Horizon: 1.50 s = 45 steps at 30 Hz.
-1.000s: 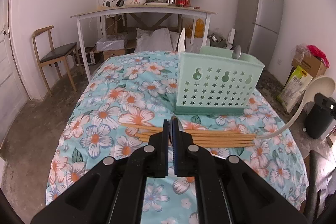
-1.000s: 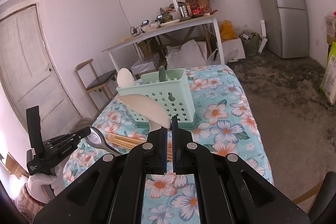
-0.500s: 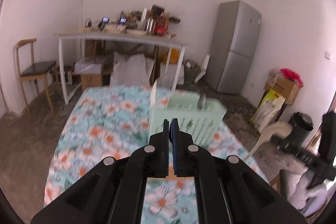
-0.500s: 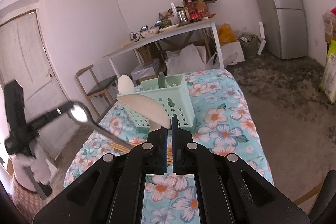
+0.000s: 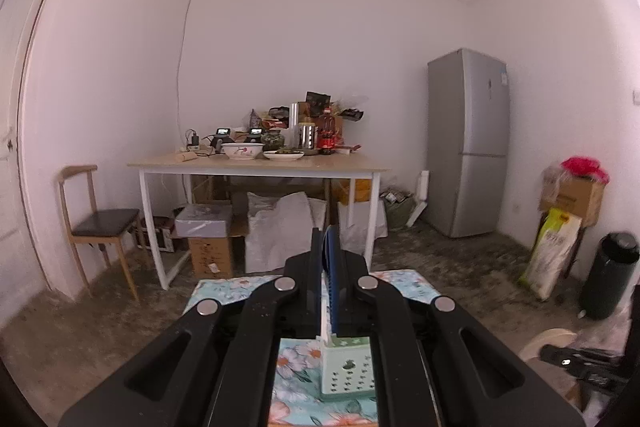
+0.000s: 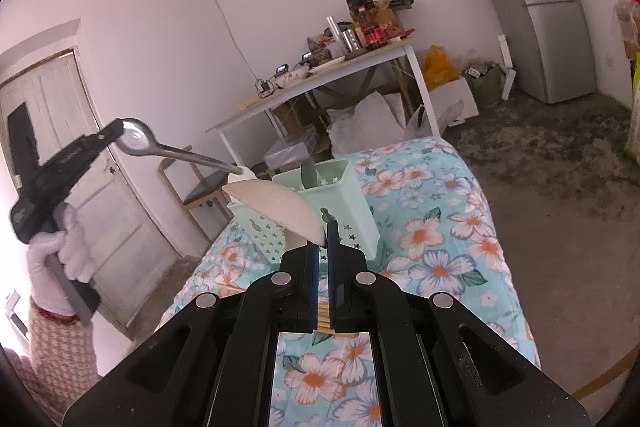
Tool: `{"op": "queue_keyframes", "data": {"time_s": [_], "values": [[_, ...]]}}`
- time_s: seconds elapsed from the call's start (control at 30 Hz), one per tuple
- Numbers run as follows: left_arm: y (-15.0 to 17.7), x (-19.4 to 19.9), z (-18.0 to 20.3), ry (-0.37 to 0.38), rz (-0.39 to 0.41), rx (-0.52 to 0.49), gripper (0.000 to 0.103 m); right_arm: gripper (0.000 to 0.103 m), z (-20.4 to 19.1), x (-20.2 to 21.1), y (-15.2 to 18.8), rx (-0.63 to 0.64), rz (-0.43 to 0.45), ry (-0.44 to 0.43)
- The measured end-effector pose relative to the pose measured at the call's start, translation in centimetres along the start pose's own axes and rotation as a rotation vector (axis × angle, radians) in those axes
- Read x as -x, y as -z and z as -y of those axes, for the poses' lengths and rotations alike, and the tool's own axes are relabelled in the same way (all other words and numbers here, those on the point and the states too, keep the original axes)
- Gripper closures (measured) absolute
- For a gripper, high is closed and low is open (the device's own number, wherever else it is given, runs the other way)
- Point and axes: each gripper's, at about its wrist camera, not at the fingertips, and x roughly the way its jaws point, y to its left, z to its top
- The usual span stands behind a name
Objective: Organize utensils
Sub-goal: 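Lower the metal spoon into the green holder and open the left tool, then lower the white ladle-spoon into the green holder and open the right tool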
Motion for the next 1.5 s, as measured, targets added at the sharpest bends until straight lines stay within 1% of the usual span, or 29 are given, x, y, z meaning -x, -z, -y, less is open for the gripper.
{"op": "queue_keyframes", "data": {"time_s": [0.07,0.17,0.27,0.37,0.5,0.57,0.7,0.77,0.9,1.03,1.1,1.17,1.2,1.27,1.4,1.47,1.5], "values": [[0.5,-1.7,1.1,-0.033,-0.009,-0.051,0.101,0.101,0.4,-0.1,-0.1,-0.006,0.0,-0.006],[1.5,-4.0,2.7,-0.062,-0.039,-0.106,0.101,0.101,1.0,-0.3,-0.2,-0.015,0.0,-0.014],[2.8,-6.3,3.9,-0.079,-0.08,-0.149,0.101,0.101,1.6,-0.4,-0.2,-0.025,-0.002,-0.016],[4.1,-8.3,4.6,-0.074,-0.126,-0.165,0.101,0.101,2.0,-0.4,-0.1,-0.038,-0.007,-0.016],[5.3,-10.1,5.0,-0.041,-0.178,-0.141,0.1,0.101,2.5,-0.5,0.0,-0.05,-0.013,-0.011],[5.6,-10.8,4.9,0.004,-0.207,-0.102,0.098,0.101,2.5,-0.4,-0.1,-0.055,-0.015,-0.007],[6.2,-11.9,4.9,0.048,-0.235,-0.055,0.097,0.101,2.6,-0.2,-0.2,-0.055,-0.013,0.004],[6.3,-11.7,4.8,0.068,-0.232,-0.033,0.095,0.101,2.5,0.1,-0.2,-0.052,-0.01,0.011],[6.1,-10.9,4.5,0.076,-0.206,-0.014,0.091,0.101,2.0,0.6,-0.6,-0.042,-0.003,0.025],[6.0,-9.0,3.8,0.087,-0.178,0.013,0.086,0.101,1.1,0.9,-0.9,-0.024,0.006,0.037],[6.0,-8.1,3.3,0.092,-0.168,0.03,0.082,0.101,0.4,1.2,-1.0,-0.012,0.013,0.041],[6.2,-6.9,2.5,0.095,-0.159,0.06,0.075,0.101,-0.2,1.4,-1.3,-0.003,0.019,0.044],[6.4,-6.4,2.0,0.098,-0.158,0.073,0.074,0.101,-0.4,1.5,-1.4,0.003,0.022,0.046],[7.1,-5.3,1.2,0.106,-0.164,0.105,0.067,0.101,-1.0,1.6,-1.7,0.016,0.03,0.049],[9.0,-3.6,0.2,0.134,-0.201,0.152,0.061,0.101,-2.1,1.9,-2.7,0.044,0.056,0.051],[10.3,-2.8,-0.1,0.154,-0.223,0.172,0.055,0.101,-2.5,2.0,-3.4,0.053,0.072,0.047],[11.0,-2.4,-0.2,0.162,-0.235,0.178,0.054,0.101,-2.7,2.0,-4.0,0.059,0.082,0.043]]}}
